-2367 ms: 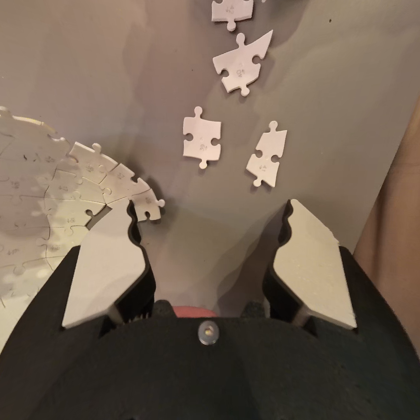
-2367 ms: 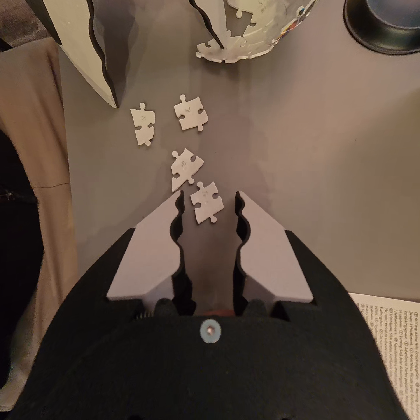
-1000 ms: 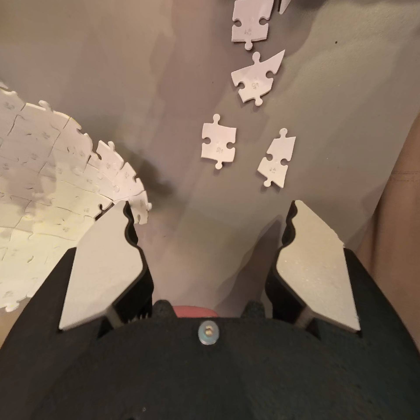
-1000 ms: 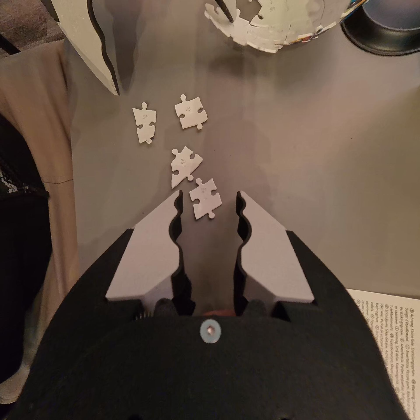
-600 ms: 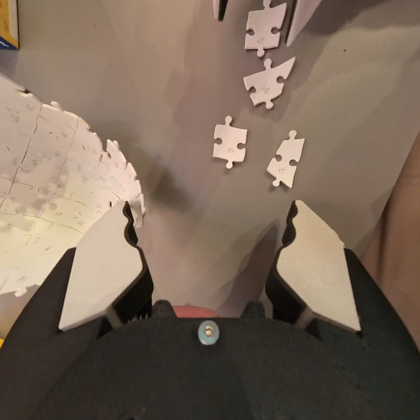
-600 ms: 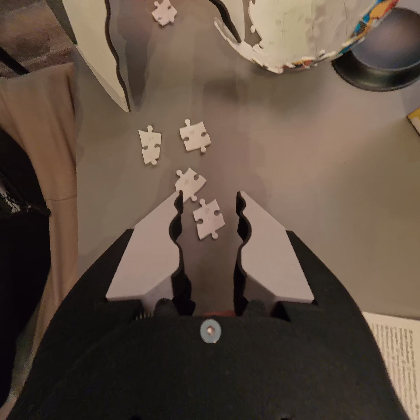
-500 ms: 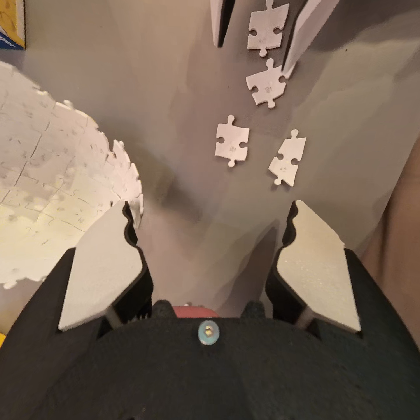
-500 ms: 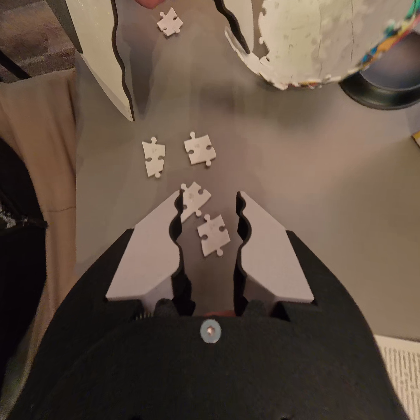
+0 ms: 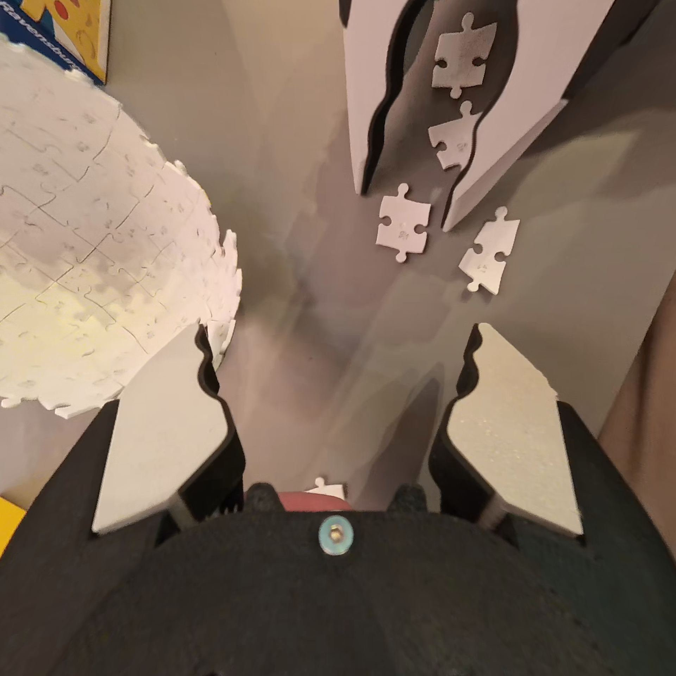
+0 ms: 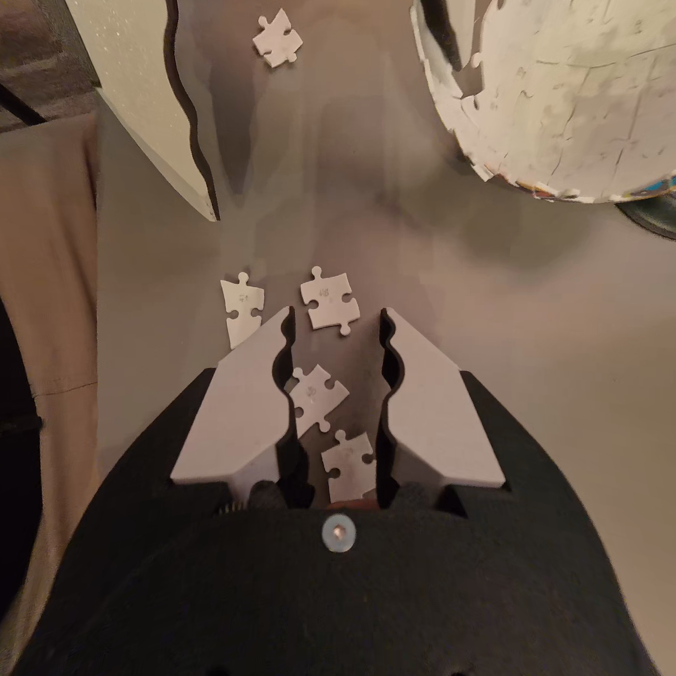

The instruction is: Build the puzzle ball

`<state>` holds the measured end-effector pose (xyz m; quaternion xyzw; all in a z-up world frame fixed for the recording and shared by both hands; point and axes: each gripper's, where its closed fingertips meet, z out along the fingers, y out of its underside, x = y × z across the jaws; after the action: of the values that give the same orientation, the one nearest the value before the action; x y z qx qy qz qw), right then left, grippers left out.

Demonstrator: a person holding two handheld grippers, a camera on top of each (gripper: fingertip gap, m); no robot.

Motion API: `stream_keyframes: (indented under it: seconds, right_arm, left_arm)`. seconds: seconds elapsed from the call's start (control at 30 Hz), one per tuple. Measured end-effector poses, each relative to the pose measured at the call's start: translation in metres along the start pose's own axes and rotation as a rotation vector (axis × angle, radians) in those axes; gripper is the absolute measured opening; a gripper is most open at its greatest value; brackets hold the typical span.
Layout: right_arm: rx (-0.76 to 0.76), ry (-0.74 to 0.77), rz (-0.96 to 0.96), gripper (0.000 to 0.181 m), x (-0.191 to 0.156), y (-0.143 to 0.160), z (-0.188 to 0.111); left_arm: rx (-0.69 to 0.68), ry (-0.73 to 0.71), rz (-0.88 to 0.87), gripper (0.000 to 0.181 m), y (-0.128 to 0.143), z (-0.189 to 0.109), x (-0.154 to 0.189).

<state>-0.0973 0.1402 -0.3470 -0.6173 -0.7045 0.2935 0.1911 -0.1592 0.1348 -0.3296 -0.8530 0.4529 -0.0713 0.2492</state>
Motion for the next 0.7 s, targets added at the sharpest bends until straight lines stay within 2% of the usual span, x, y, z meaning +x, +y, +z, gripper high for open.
stream_keyframes:
  seconds: [0.1,0.3,0.63,0.67,0.7]
  right_arm:
    - [-0.017,-0.005,-0.007,0.042,-0.002,-0.003,0.004]
    - [-0.037,0.016,-0.027,0.019,0.000,-0.003,0.006]
    - [-0.013,0.023,-0.026,0.018,0.000,-0.003,0.005]
    - [-0.001,0.017,-0.025,0.005,-0.001,-0.005,0.004]
    - [0.008,0.016,-0.020,0.001,-0.001,-0.006,0.003]
  left_arm:
    - [0.001,-0.002,0.002,0.128,0.000,0.000,-0.001]
    - [0.016,-0.017,-0.002,0.128,-0.001,-0.005,-0.004]
    - [0.054,-0.078,-0.022,0.129,-0.002,-0.025,-0.009]
    - [0.057,-0.090,-0.022,0.129,-0.002,-0.028,-0.010]
    - [0.064,-0.103,-0.021,0.129,-0.003,-0.031,-0.010]
